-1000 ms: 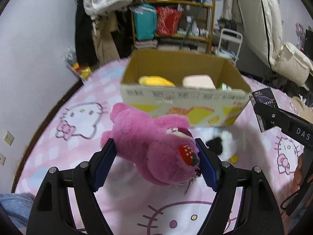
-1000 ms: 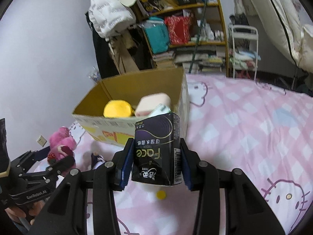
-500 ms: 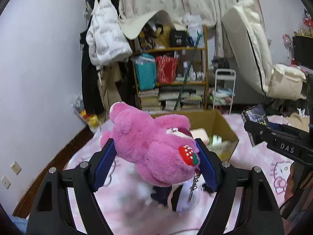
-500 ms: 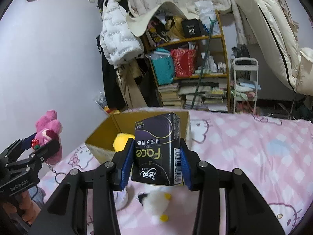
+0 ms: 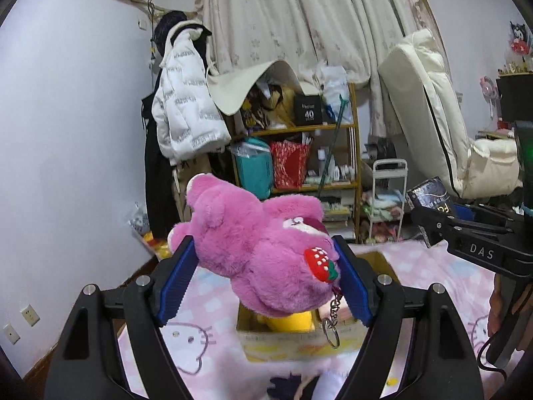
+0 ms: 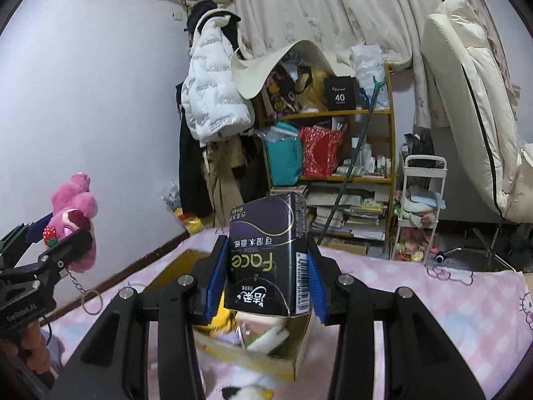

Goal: Organize soft objects
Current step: 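Grasp and lift the Face pack and pink bear, carrying both over the box, then open both grippers to drop the Face pack and pink bear into the box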

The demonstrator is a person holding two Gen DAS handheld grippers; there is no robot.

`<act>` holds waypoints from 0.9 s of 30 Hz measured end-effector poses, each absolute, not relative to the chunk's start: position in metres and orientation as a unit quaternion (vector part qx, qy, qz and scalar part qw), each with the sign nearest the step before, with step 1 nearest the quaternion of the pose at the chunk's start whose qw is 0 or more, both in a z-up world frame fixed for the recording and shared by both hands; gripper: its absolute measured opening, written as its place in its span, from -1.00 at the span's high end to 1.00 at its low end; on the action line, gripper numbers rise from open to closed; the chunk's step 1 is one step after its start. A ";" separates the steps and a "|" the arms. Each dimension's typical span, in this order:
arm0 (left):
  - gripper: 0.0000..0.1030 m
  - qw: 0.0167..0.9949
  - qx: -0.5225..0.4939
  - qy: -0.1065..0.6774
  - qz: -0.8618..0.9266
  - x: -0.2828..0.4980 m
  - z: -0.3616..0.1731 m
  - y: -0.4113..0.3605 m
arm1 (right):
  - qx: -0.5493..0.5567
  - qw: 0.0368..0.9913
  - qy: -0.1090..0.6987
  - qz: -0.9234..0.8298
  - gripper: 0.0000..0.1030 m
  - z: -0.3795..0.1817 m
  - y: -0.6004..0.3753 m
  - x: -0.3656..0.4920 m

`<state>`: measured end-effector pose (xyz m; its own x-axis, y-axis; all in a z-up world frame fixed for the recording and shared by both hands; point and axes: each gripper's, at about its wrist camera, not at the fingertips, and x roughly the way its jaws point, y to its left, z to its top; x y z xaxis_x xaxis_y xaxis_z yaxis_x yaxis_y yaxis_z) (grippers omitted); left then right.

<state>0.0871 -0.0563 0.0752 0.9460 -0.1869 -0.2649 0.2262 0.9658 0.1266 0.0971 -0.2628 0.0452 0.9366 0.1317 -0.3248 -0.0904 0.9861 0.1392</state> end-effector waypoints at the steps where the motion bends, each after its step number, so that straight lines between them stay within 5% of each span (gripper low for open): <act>1: -0.52 0.984 0.077 0.122 -0.105 0.090 0.079 -0.056 | 0.059 0.983 0.167 0.055 0.11 0.048 -0.264 0.099; 27: -0.53 0.976 0.076 0.169 -0.111 0.163 0.025 -0.065 | 0.064 0.974 0.191 0.101 0.10 0.005 -0.257 0.140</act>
<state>0.1626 -0.0645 0.0248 0.9181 -0.1904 -0.3476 0.2419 0.9639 0.1109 0.1401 -0.2567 0.0052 0.9061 0.2221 -0.3601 -0.1733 0.9713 0.1630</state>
